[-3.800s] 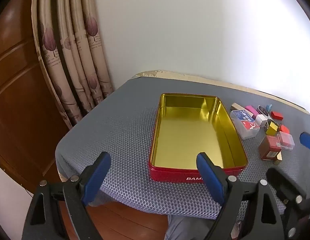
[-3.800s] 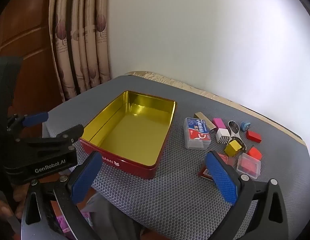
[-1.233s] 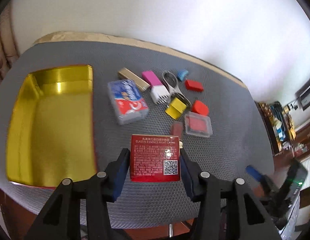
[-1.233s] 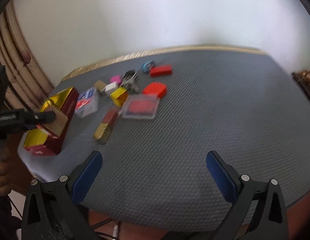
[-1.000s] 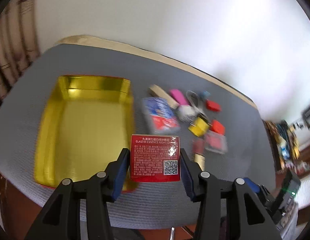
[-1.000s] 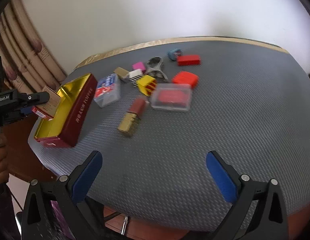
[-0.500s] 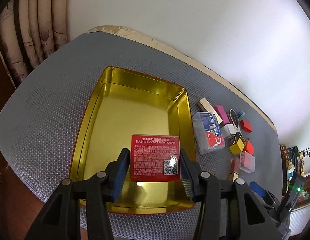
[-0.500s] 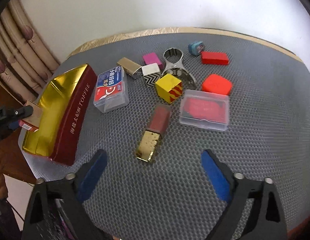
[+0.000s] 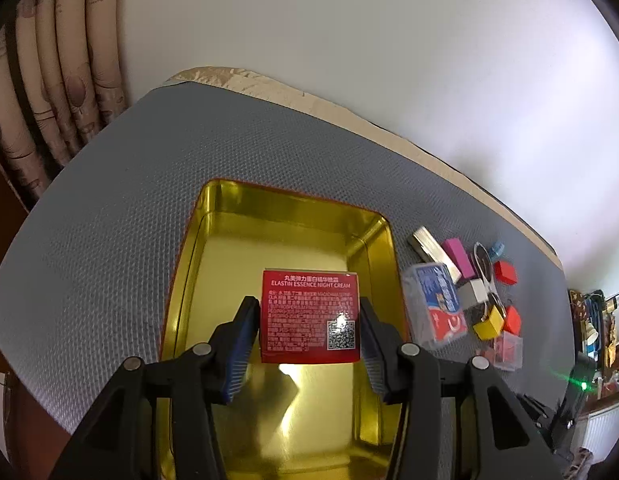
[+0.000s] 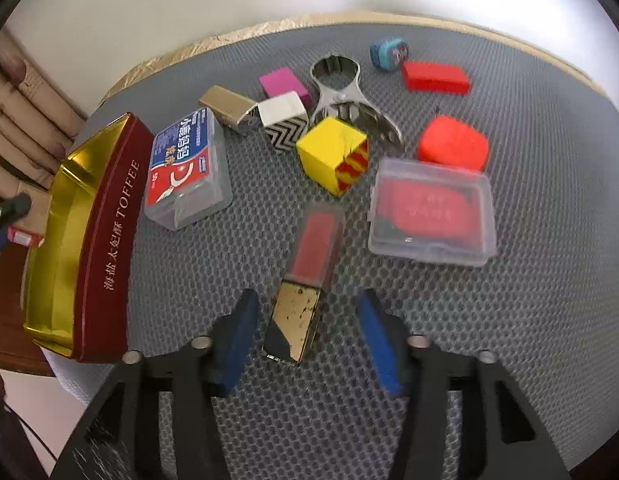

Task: Organize rigid objects
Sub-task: 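Lower the red box into the tin and open the left tool while the right tool grasps the gold lipstick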

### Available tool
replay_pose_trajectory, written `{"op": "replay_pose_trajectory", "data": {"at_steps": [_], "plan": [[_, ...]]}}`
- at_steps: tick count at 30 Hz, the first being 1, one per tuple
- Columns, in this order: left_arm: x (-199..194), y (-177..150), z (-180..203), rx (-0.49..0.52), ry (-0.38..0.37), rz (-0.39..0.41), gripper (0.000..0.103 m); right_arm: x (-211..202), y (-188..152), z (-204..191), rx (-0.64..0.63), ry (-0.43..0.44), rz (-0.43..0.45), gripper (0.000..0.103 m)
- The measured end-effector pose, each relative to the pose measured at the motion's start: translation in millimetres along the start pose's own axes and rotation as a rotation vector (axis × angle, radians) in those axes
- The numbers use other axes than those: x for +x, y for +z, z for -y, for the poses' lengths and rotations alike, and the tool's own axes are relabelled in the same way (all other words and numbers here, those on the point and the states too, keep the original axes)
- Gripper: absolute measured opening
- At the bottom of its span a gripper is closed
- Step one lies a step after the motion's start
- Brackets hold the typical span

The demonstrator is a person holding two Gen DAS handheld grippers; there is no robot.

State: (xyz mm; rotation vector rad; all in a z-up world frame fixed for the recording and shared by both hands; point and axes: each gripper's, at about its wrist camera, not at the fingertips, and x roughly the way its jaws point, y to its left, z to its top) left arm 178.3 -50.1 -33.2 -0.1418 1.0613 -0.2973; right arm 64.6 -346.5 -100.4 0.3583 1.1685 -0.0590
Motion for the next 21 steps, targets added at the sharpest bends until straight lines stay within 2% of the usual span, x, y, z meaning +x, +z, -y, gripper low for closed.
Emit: {"op": "replay_pose_trajectory", "data": {"at_steps": [2, 5, 9, 13, 16, 21], "plan": [[10, 9, -5, 0.002, 0.009, -0.016, 0.05, 0, -1, 1, -0.014, -0.009, 0.004, 0.026], [25, 22, -9, 0.019, 0.02, -0.038, 0.05, -3, -5, 9, -0.02, 0.0, 0.005, 0.021], [40, 36, -14, 0.021, 0.028, -0.049, 0.05, -8, -13, 20, -0.017, 0.024, 0.005, 0.02], [51, 43, -17, 0.035, 0.068, -0.052, 0.05, -14, -21, 33, -0.01, 0.046, -0.002, 0.02], [56, 43, -18, 0.041, 0.096, -0.068, 0.055, -21, -28, 43, -0.006, 0.072, -0.008, 0.02], [47, 39, -18, 0.063, 0.157, -0.024, 0.056, -32, -35, 55, 0.012, 0.093, -0.018, 0.02]]}}
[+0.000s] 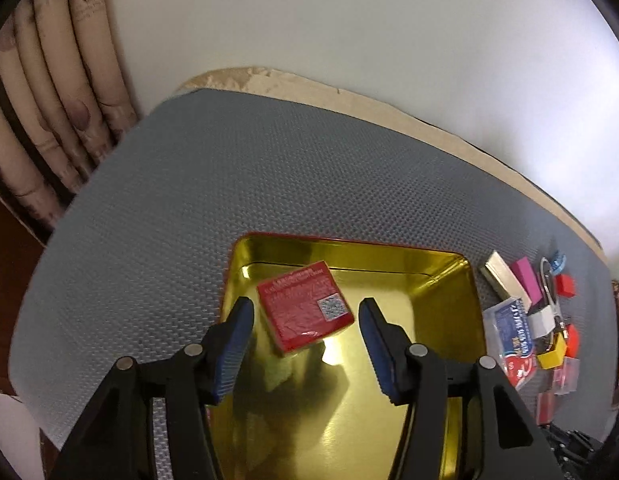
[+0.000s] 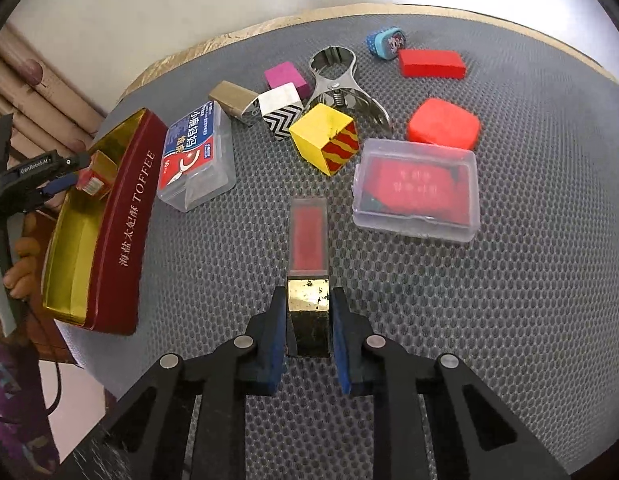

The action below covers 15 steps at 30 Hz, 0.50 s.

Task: Organize rigid objects
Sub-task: 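Lower the red box into the tin and open the left tool while the right tool grasps the gold lipstick, then carry the gold lipstick into the tin and open the right tool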

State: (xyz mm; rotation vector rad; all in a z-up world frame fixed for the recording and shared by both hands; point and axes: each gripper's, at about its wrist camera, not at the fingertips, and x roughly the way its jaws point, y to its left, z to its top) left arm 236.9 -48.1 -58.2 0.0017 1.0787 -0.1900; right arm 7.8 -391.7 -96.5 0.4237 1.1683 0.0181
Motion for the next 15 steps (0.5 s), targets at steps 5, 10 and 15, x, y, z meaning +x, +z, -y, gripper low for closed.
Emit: {"op": "replay_pose_trajectory", "data": {"at_steps": [5, 10, 15], "plan": [[-36, -16, -5, -0.039, -0.014, 0.041, 0.056, -21, -9, 11, 0.009, 0.013, 0.004, 0.019], [-84, -53, -15, -0.117, -0.065, 0.074, 0.057, -46, -12, 21, 0.037, 0.07, 0.001, 0.019], [-120, -93, -17, -0.162, -0.077, 0.093, 0.058, -67, -13, 13, 0.064, 0.157, -0.01, 0.019]]}}
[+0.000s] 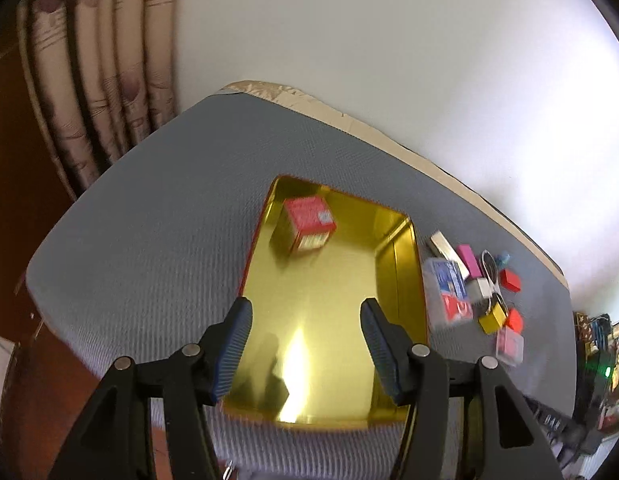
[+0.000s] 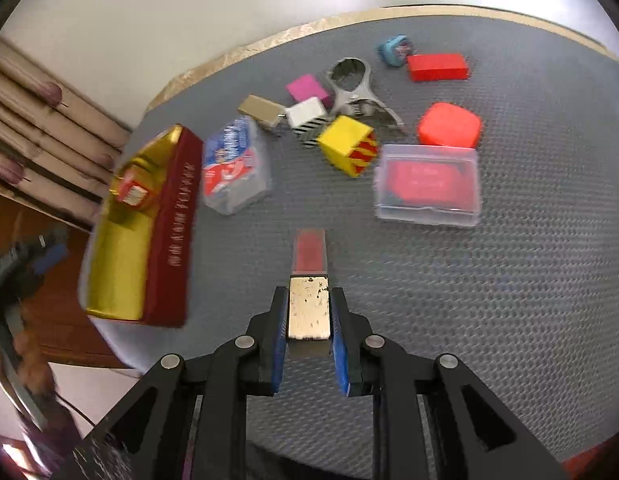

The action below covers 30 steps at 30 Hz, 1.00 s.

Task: Organize rigid objects
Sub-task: 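Carry the gold lipstick into the tin and open the right tool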

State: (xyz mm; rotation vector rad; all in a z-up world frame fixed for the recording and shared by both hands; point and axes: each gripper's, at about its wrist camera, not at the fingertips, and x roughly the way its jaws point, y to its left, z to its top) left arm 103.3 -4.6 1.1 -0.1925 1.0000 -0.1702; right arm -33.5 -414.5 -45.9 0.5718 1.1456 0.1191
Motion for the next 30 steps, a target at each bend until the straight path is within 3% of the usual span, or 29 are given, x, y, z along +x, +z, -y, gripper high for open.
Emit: {"op": "replay_pose_trajectory", "data": {"at_steps": [5, 11, 16, 22, 25, 30], "plan": [[-18, -44, -11, -0.041, 0.003, -0.024, 0.058, -18, 7, -33, -0.01, 0.092, -0.022, 0.02], [-19, -66, -20, -0.07, -0.029, -0.058, 0.058, -22, 35, -96, -0.064, 0.171, -0.033, 0.02], [-24, -65, -24, -0.06, 0.035, 0.024, 0.058, 3, 79, -158, -0.155, 0.127, -0.002, 0.02], [-12, -65, -31, -0.079, 0.025, -0.009, 0.058, 65, 130, -199, -0.218, 0.055, 0.019, 0.02], [-7, -65, -30, -0.072, 0.025, -0.02, 0.058, 93, 141, -213, -0.262, 0.002, 0.06, 0.02], [0, -67, -21, -0.025, 0.041, -0.022, 0.058, 119, 137, -221, -0.295, 0.005, 0.083, 0.022]]}}
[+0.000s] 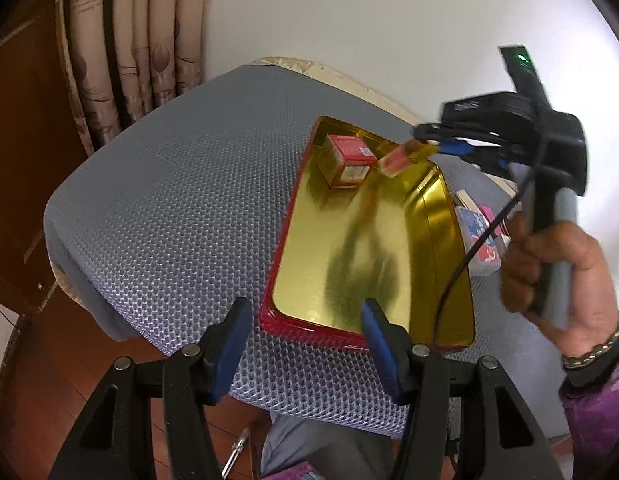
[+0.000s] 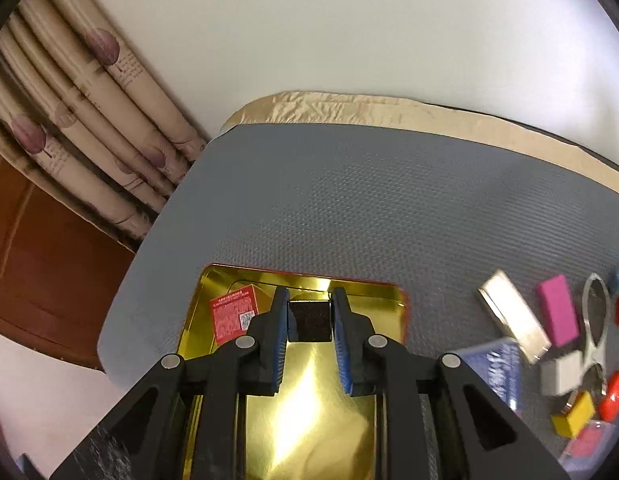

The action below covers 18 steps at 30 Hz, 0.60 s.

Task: Organize rigid objects
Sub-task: 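Carry the gold lipstick into the tin and open the right tool, then grasp the blue-and-red dental floss box with the right tool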

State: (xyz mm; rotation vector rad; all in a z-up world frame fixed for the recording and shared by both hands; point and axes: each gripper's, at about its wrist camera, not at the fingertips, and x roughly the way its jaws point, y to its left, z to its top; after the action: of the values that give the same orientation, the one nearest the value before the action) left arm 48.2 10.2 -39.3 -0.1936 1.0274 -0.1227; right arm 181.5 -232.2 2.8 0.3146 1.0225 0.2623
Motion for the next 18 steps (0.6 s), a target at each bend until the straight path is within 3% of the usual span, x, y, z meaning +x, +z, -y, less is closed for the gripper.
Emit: {"op": "replay_pose_trajectory", "data": {"at_steps": [3, 5, 9, 11, 14, 18], "plan": [[6, -2, 4, 0.016, 0.005, -0.022, 0.058, 4, -14, -11, -0.051, 0.002, 0.017, 0.028], [9, -1, 5, 0.014, 0.007, -0.027, 0.058, -1, -26, -17, -0.079, -0.007, 0.028, 0.046], [8, -2, 4, 0.014, 0.013, -0.013, 0.058, -35, -44, -14, -0.065, 0.06, 0.113, 0.065], [8, -2, 6, 0.021, 0.012, -0.008, 0.058, -63, -59, -3, -0.069, 0.072, 0.168, 0.08], [6, -4, 10, 0.039, 0.007, 0.005, 0.058, -99, -85, 26, -0.06, 0.047, 0.233, 0.087], [5, -9, 22, 0.082, -0.013, 0.011, 0.058, -139, -134, 88, -0.037, -0.076, 0.258, 0.09]]}}
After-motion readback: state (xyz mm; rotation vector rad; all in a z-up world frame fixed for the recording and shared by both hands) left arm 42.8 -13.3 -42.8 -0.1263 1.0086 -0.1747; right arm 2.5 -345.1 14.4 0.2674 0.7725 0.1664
